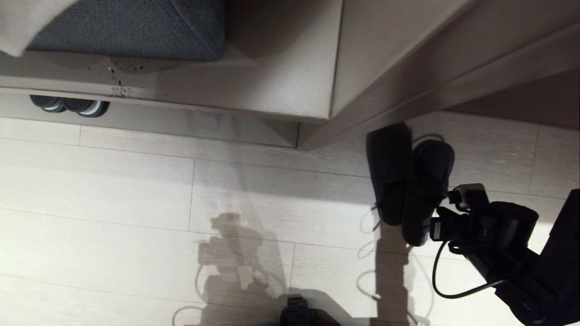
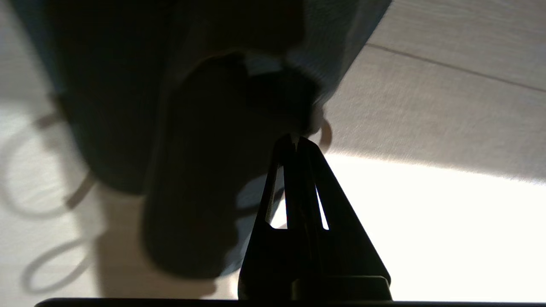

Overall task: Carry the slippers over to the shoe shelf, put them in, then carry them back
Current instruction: Place the slippers on the floor

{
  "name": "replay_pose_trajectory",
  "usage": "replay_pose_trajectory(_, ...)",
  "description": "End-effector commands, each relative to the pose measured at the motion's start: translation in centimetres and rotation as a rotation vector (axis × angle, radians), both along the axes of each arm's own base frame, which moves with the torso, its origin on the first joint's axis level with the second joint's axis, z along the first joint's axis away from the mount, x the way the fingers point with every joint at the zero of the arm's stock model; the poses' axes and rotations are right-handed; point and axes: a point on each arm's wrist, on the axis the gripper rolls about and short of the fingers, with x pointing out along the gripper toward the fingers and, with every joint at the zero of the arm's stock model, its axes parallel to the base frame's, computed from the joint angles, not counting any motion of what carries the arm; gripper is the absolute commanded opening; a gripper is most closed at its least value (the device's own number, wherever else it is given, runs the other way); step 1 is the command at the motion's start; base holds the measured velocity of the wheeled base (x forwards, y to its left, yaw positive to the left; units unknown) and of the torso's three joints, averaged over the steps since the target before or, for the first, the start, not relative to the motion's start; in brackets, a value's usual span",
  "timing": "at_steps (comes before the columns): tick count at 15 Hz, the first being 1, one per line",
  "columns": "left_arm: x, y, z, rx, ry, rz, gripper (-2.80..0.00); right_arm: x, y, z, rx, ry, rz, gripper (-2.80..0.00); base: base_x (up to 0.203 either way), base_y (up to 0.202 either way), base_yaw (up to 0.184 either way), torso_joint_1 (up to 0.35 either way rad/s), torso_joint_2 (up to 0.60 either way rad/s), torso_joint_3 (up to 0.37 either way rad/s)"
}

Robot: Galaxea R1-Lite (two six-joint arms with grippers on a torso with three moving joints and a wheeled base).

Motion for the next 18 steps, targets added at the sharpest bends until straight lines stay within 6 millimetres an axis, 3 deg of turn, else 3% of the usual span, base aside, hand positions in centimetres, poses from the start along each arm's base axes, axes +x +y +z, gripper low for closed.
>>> replay_pose_trajectory(1, 0.0, 0.0, 0.0, -0.001, -0.001, 0.001, -2.8, 1.6, -0.4, -0.7, -0.003, -0.013, -0.017, -2.8, 0.0, 0.0, 0.0, 0.0, 0.0, 0.0)
replay_pose_trajectory(6, 0.0, 0.0, 0.0, -0.001, 0.001, 0.001, -2.8, 5.3, -0.1, -0.8, -0.012, -0.09, -0.013, -2.8, 0.0, 0.0, 0.0, 0.0, 0.0, 0.0)
replay_pose_trajectory(12, 0.0, 0.0, 0.0, 0.001, 0.0, 0.001, -2.8, 5.2, -0.4, 1.6, -0.047, -0.161, -0.012, -2.8, 0.0, 0.0, 0.0, 0.0, 0.0, 0.0)
replay_pose_trajectory(18, 0.0, 0.0, 0.0, 0.001, -0.001, 0.001, -2.8, 5.4, -0.4, 2.3, -0.058, -0.184, -0.008, -2.8, 0.0, 0.0, 0.0, 0.0, 0.0, 0.0)
